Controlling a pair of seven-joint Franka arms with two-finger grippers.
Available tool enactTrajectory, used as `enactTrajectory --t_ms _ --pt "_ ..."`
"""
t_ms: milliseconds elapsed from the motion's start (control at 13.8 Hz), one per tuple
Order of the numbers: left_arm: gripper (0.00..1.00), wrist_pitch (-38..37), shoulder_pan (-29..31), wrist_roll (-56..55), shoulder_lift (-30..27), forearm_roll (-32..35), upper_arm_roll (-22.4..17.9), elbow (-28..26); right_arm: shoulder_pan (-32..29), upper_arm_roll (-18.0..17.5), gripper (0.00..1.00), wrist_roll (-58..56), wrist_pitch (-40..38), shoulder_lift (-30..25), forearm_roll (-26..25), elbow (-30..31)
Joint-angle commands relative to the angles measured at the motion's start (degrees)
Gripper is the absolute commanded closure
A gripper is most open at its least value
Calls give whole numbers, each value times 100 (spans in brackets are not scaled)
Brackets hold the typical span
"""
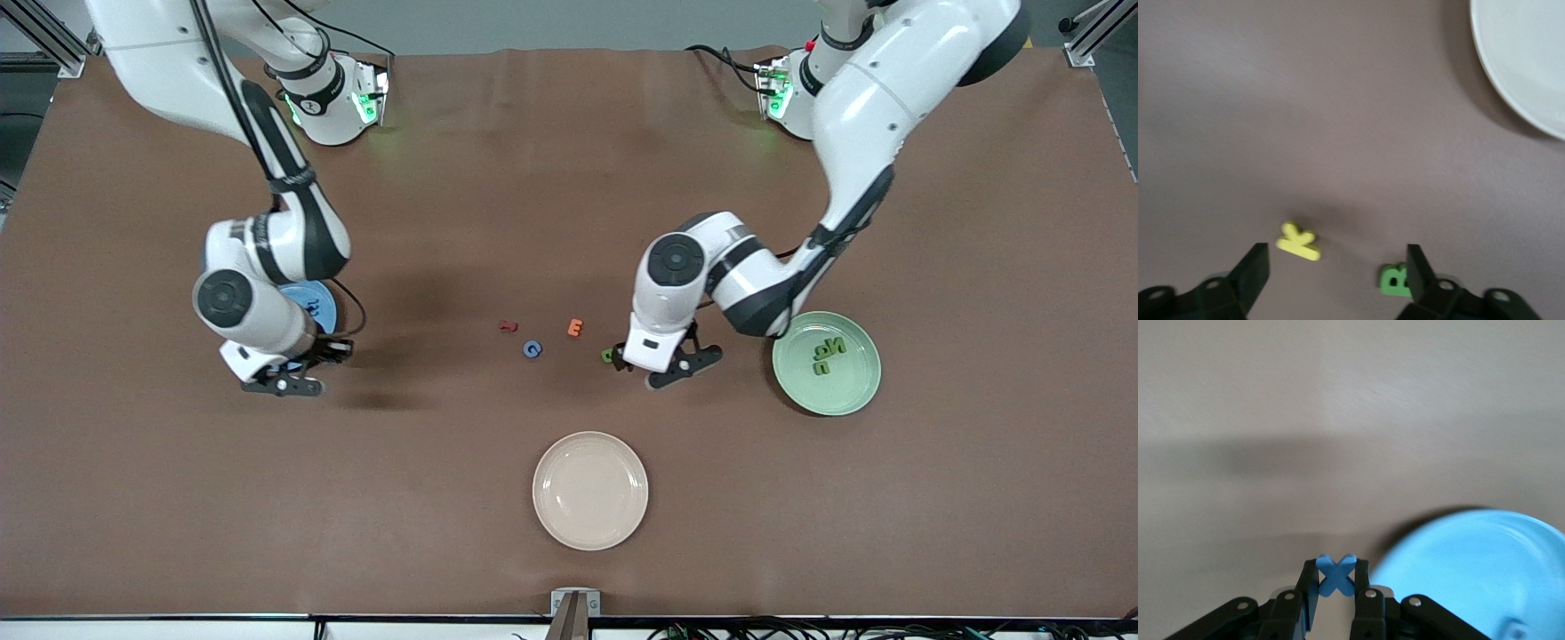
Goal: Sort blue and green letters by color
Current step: 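Release the blue x on the blue plate while the left gripper reaches the green B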
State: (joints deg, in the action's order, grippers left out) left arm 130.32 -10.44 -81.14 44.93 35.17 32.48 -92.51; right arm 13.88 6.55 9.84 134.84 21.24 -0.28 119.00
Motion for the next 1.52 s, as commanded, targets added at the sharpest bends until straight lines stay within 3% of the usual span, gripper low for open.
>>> enactTrajectory --t_ms 0,434,506,578,650,723,1012,1156,1445 --pt "17 11 -756 -112 375 -98 -549 662 -403 -137 100 -595 278 -725 -69 912" --pt "28 151 -933 -359 806 -98 -585 805 -1202 -137 98 -1720 1034 -1016 -69 1916" --pt "31 239 -925 -455 824 -107 -585 796 -1326 -145 91 -1827 1053 -990 -69 1943" --pt "35 257 -933 -560 850 -107 -577 796 -1405 -146 59 -1837 1053 -973 -69 1943" --pt "38 257 -951 -596 851 -107 -577 796 -1415 -146 14 -1837 1053 -973 -60 1952" --pt "40 257 -960 -596 842 -107 -577 796 -1415 -146 0 -1828 1044 -973 -60 1952" --pt "51 257 -968 -596 824 -186 -577 787 -1362 -172 0 -1758 930 -1034 2 1908" --pt "66 257 -968 -570 824 -265 -577 787 -1223 -190 0 -1557 921 -1095 115 1891" --pt "98 248 -951 -517 772 -274 -577 778 -301 -181 0 -48 912 -1140 169 1768"
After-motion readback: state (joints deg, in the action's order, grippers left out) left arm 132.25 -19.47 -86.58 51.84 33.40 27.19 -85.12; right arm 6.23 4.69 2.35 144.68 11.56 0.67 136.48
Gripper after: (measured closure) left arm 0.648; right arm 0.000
